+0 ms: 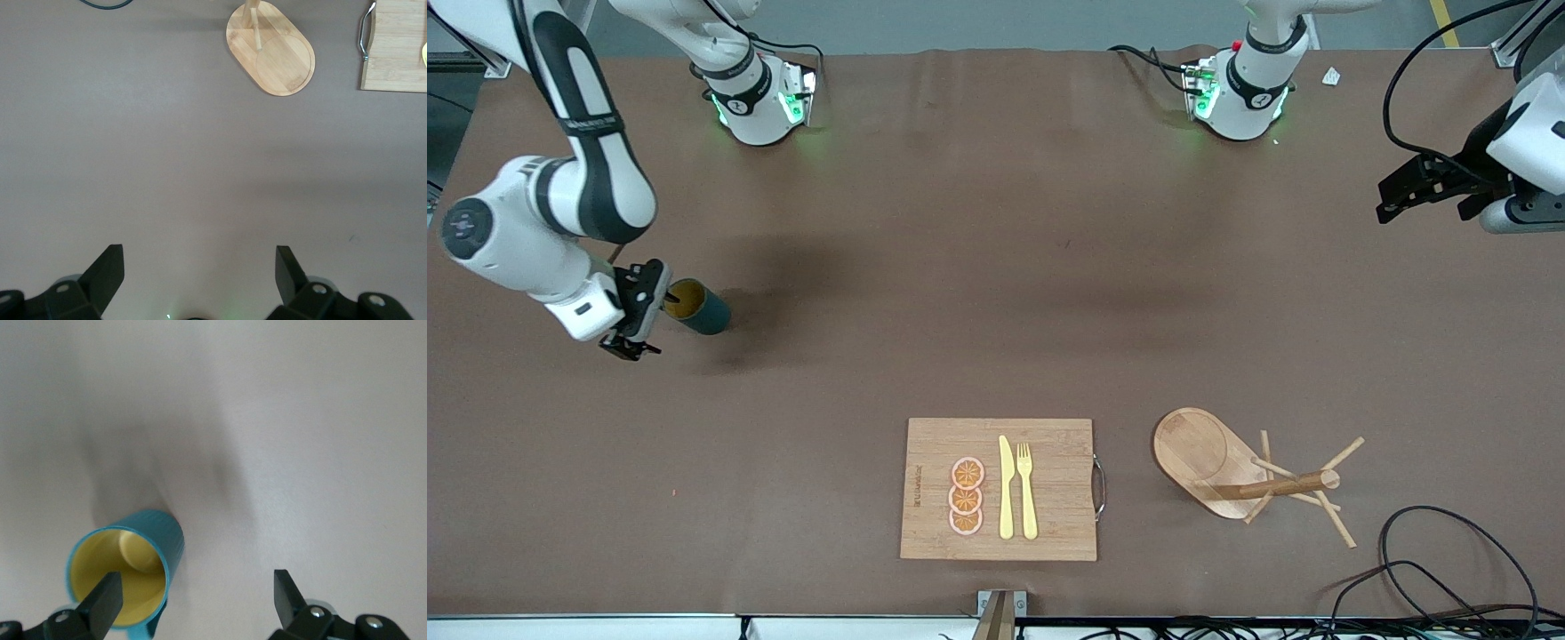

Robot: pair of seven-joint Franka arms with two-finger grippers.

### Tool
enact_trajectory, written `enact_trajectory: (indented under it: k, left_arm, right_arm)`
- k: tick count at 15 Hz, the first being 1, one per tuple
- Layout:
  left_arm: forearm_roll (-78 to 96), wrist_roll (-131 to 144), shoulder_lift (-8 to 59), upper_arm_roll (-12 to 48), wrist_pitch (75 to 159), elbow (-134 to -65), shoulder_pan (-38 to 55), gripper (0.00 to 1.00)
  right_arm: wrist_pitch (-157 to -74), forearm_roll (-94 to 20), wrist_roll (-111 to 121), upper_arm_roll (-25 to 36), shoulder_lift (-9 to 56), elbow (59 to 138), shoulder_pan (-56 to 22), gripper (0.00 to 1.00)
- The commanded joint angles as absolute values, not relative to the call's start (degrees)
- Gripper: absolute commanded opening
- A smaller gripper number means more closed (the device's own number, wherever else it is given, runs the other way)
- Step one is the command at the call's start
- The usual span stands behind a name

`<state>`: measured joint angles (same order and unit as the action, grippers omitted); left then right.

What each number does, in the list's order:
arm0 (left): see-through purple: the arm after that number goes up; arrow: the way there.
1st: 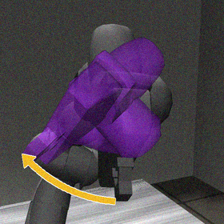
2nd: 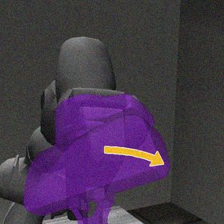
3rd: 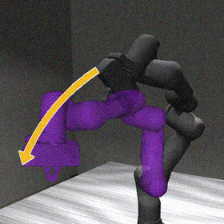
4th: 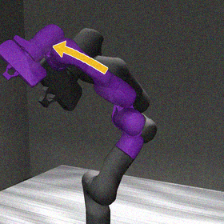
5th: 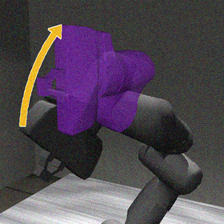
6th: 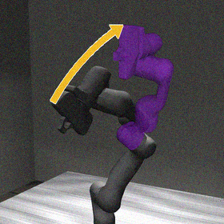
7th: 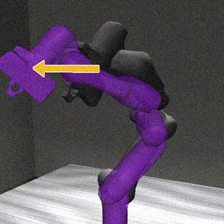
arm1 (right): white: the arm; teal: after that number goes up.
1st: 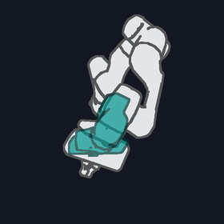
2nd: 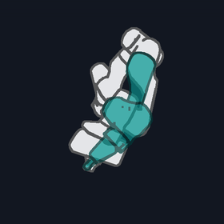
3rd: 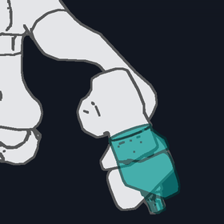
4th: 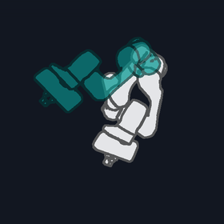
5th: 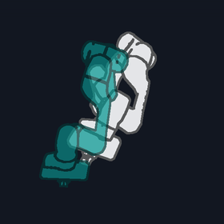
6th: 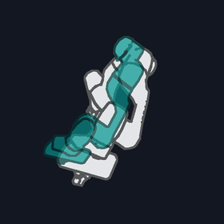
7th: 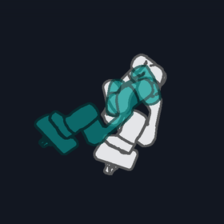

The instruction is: Transfer cup from left to right arm and place

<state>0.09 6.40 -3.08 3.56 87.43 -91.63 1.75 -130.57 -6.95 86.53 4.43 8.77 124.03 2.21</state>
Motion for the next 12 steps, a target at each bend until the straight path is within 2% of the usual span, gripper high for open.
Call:
enact_trajectory:
  k: [1, 7, 12]
  left_arm:
    - [-0.44, 5.45, -3.25, 3.95, 87.45, -91.23, 1.85, 1.00]
    - [-0.35, 5.36, -3.43, 3.96, 86.84, -90.79, 1.93, 1.00]
    - [-0.26, 5.28, -3.25, 4.04, 86.84, -90.53, 1.76, 1.00]
  right_arm:
    - [-120.01, -7.91, 74.32, 4.04, 7.91, 116.66, 2.90, 1.00]
    - [-107.69, -7.03, 54.35, 4.13, 7.82, 107.24, 2.90, 1.00]
    - [-105.65, -4.58, 46.08, 3.87, 7.82, 103.02, 2.37, 1.00]
